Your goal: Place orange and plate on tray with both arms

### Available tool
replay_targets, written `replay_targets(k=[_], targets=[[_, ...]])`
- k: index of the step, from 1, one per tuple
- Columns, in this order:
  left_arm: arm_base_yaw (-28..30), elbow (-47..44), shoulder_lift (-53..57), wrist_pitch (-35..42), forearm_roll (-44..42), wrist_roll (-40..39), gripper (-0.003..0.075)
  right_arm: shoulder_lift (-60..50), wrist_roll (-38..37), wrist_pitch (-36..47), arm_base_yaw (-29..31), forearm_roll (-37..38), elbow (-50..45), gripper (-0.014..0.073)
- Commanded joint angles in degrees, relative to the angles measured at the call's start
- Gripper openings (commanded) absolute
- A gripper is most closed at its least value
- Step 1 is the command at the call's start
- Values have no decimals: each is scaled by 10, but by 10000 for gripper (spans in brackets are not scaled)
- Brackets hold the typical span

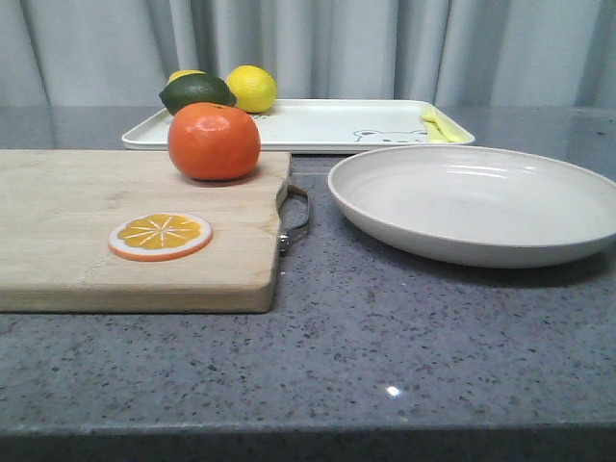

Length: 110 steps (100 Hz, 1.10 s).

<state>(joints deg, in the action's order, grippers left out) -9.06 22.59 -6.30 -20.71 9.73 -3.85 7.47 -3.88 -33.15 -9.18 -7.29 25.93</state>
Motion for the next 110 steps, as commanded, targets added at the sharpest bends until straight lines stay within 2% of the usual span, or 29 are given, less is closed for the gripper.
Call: replay_targets(k=[1, 17, 32, 69, 82, 89, 96, 110], targets=[[0, 66, -49, -13, 17, -6, -19, 41, 4, 4, 4, -3, 65, -67], [0, 143, -121, -92, 27, 6, -19, 97, 4, -54, 4, -4, 144, -67], [0, 187, -180, -150, 38, 45, -19, 129, 4, -83, 4, -13, 175, -67], [0, 189, -212, -151, 50, 46, -18, 134, 4, -83, 4, -16, 174, -67], [0, 189, -212, -151, 54, 87, -1, 134, 4, -86, 4, -19, 174, -57], [0, 189, -212, -151, 63, 117, 60, 134, 4, -84, 4, -26, 174, -10], [0, 189, -212, -151, 74, 140, 169, 134, 4, -82, 4, -34, 174, 78], [0, 189, -212, -149, 83, 150, 451, 134, 4, -79, 4, -42, 174, 358]])
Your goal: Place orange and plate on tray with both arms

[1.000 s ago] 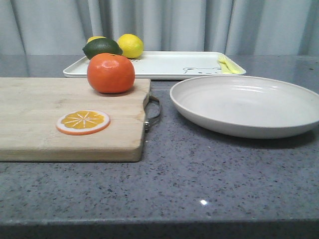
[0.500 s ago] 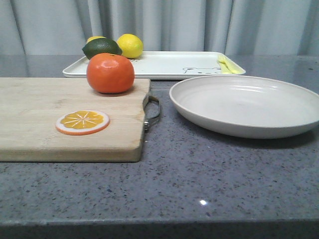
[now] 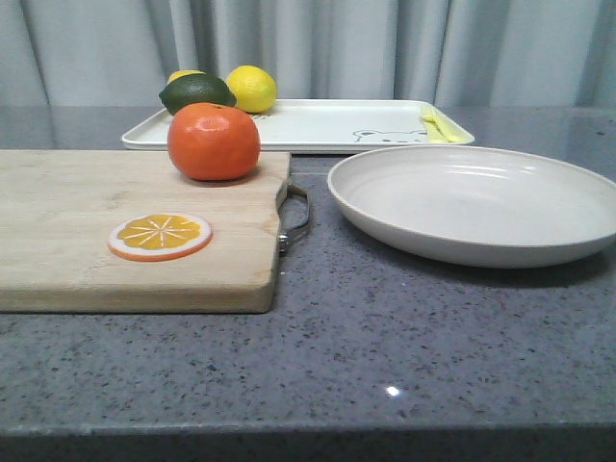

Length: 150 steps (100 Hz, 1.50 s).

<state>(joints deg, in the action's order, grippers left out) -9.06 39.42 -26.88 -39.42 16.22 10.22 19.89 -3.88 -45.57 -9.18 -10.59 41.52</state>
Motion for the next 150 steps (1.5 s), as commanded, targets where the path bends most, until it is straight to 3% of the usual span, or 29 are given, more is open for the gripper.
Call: replay_targets(k=[1, 8, 18, 35, 58, 85, 104, 122, 137, 150], targets=[[0, 21, -6, 40, 18, 9, 475, 10, 4, 46, 4, -9, 18, 390], [0, 21, -6, 45, 18, 9, 557, 10, 4, 46, 4, -9, 18, 523], [0, 21, -6, 48, 18, 9, 568, 10, 4, 44, 4, -9, 18, 605], [0, 21, -11, 46, 48, 67, 568, 10, 4, 42, 4, -9, 18, 603], [0, 21, -60, 52, 297, 316, 568, 10, 4, 39, 4, -9, 18, 603], [0, 36, -182, 56, 458, 464, 568, 10, 4, 11, 4, -8, 18, 603], [-4, 64, -269, 67, 508, 520, 569, 10, 4, 8, 4, -8, 18, 603], [-76, 87, -336, 132, 507, 538, 569, 10, 4, 8, 4, -8, 18, 603], [-172, 101, -387, 252, 499, 551, 569, 10, 4, 8, 4, -8, 18, 603], [-222, 119, -434, 321, 499, 551, 569, 10, 4, 8, 4, -8, 18, 603]])
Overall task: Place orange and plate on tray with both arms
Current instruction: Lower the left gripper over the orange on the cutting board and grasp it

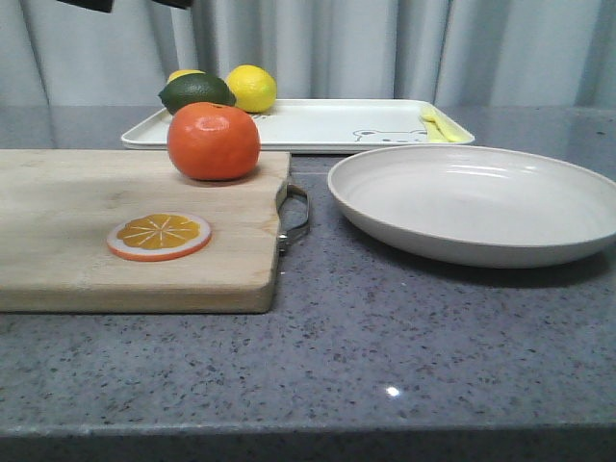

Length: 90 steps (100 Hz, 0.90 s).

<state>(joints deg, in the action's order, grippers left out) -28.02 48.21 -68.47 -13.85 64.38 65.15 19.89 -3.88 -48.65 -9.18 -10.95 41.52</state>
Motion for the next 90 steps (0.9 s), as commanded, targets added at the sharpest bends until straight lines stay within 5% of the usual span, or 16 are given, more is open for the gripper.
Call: replay_targets(k=[1, 90], targets=[[-35, 32, -24, 69, 18, 2, 569, 10, 4, 38, 4, -5, 18, 603], [-51, 78, -167, 160, 28, 0, 569, 10, 4, 40, 4, 0, 18, 603]])
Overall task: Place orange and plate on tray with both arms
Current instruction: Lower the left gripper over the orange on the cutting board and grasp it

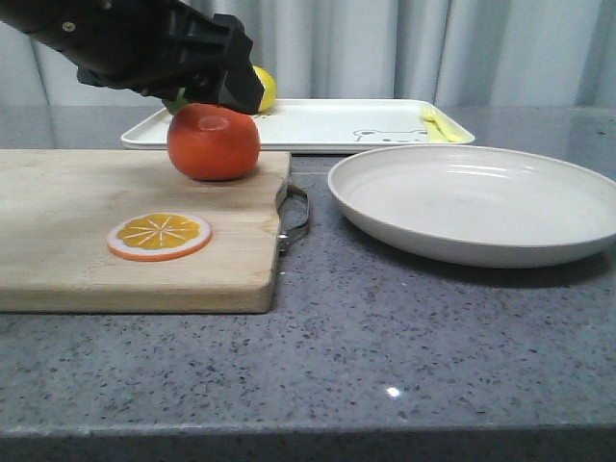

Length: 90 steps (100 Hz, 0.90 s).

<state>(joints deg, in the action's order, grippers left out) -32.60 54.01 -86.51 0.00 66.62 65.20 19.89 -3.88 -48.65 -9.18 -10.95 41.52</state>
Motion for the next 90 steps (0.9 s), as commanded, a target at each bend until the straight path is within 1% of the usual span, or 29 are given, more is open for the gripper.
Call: replay_targets(k=[1, 40, 51, 65, 66, 69, 80, 90], targets=[[-5, 20, 12, 22, 6, -1, 569, 10, 4, 40, 4, 0, 18, 603], [-5, 20, -22, 22, 10, -1, 568, 10, 4, 40, 4, 0, 18, 603], [-5, 20, -23, 22, 10, -1, 554, 10, 4, 40, 4, 0, 18, 603], [-5, 20, -23, 22, 10, -1, 465, 10, 4, 40, 4, 0, 18, 603], [-5, 20, -23, 22, 10, -1, 447, 10, 4, 40, 4, 0, 18, 603], [-5, 20, -23, 22, 10, -1, 427, 10, 4, 40, 4, 0, 18, 603], [-5, 20, -23, 22, 10, -1, 317, 10, 4, 40, 4, 0, 18, 603], [-5, 20, -23, 22, 10, -1, 256, 10, 4, 40, 4, 0, 18, 603]])
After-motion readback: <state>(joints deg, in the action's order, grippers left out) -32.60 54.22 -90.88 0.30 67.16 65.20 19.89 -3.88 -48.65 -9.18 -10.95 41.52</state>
